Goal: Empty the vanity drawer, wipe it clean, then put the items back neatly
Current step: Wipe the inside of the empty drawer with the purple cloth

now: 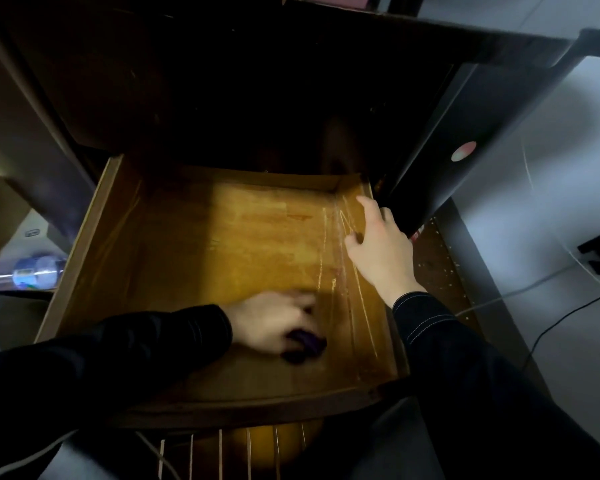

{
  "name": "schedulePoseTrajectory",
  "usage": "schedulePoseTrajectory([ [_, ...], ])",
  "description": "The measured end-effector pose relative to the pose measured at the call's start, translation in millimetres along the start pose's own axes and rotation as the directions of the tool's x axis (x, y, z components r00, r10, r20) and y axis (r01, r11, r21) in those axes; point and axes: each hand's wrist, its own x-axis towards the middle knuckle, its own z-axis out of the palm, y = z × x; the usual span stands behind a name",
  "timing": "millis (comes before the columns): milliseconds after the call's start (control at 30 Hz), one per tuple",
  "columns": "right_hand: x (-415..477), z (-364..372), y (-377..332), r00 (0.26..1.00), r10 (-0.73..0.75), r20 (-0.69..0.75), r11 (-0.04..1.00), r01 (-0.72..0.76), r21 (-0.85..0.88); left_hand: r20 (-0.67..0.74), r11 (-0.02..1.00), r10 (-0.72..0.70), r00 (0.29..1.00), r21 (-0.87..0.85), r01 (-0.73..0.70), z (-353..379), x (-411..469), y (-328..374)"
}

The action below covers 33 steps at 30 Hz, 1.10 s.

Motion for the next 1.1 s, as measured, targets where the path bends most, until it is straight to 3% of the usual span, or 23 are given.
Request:
schedulePoseTrajectory([
  [133, 0.2, 0.1, 0.2, 1.000, -0.005, -0.004, 1.000, 0.005, 0.003, -0.200, 0.967, -0.225, 0.954, 0.073, 0.244, -16.9, 4.4, -26.5],
  [200, 0.2, 0.1, 0.3, 1.000, -0.002, -0.002, 1.000, 0.002, 0.001, -0.182, 0.982, -0.136, 0.974, 0.105, 0.157, -6.4, -0.4, -12.8],
  [333, 0.0, -0.8, -0.3, 1.000, 0.006, 0.003, 1.000, -0.006, 0.008, 0.037, 0.989, 0.134, 0.990, 0.054, -0.136, 17.6, -2.5, 23.3],
  [400, -0.1, -1.4, -0.3, 1.000, 0.004, 0.004, 1.000, -0.005, 0.012, 0.061, 0.986, 0.149, 0.987, 0.071, -0.154, 12.4, 4.7, 17.2],
  [500, -0.3, -2.7, -0.1, 1.000, -0.003, 0.006, 1.000, 0.003, 0.017, -0.060, 0.996, -0.028, 0.998, 0.082, 0.032, -12.5, 18.3, -9.9],
  [567, -0.6, -3.3, -0.7, 1.000, -0.008, 0.005, 1.000, 0.007, 0.023, -0.161, 0.969, -0.196, 0.967, 0.120, 0.216, -28.5, 25.7, -28.1],
  [633, -0.9, -3.7, -0.7, 1.000, -0.010, 0.007, 1.000, 0.010, 0.023, -0.208, 0.952, -0.224, 0.952, 0.161, 0.259, -29.1, 26.5, -28.6],
  [733, -0.7, -3.5, -1.1, 1.000, 0.001, 0.013, 1.000, -0.001, 0.010, -0.095, 0.987, -0.017, 0.995, 0.160, 0.032, -10.2, 11.6, -2.8],
  [800, -0.8, -2.5, -1.2, 1.000, 0.009, 0.011, 1.000, -0.009, 0.002, 0.025, 0.978, 0.151, 0.988, 0.140, -0.153, 6.2, -0.7, 14.7],
  [867, -0.5, -1.0, -0.5, 1.000, 0.011, 0.011, 1.000, -0.011, 0.000, 0.082, 0.964, 0.220, 0.972, 0.133, -0.229, 10.7, -3.1, 16.5],
  [933, 0.0, -0.1, 1.0, 1.000, 0.009, 0.010, 1.000, -0.010, 0.011, 0.049, 0.976, 0.169, 0.984, 0.127, -0.174, -0.5, 5.2, 3.1],
  [1033, 0.2, -0.1, 2.1, 1.000, 0.004, 0.011, 1.000, -0.004, 0.020, -0.119, 0.989, -0.073, 0.990, 0.119, 0.088, -24.2, 28.1, -33.3],
  [1100, -0.9, -1.1, 1.6, 1.000, 0.003, 0.012, 1.000, -0.004, 0.027, -0.229, 0.957, -0.249, 0.941, 0.093, 0.276, -33.5, 41.1, -51.2],
])
